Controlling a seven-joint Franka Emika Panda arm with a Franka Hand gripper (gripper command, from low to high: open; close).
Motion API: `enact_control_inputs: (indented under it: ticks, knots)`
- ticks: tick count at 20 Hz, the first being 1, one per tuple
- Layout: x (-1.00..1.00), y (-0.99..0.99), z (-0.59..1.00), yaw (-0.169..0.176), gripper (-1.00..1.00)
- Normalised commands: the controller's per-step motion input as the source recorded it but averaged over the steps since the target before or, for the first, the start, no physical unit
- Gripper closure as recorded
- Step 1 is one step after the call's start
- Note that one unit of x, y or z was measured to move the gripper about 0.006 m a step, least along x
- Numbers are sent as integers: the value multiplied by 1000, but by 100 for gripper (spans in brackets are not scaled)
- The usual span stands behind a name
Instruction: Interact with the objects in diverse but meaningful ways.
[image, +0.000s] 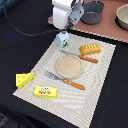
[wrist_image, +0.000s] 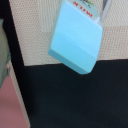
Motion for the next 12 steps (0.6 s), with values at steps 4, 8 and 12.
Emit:
enact_control_inputs:
  ticks: [4,8,12]
  knots:
    - [-52,229,-199,-102,-100]
    - [-94,55,-176,-117,-100]
    - [-199,0,-178,-107,-100]
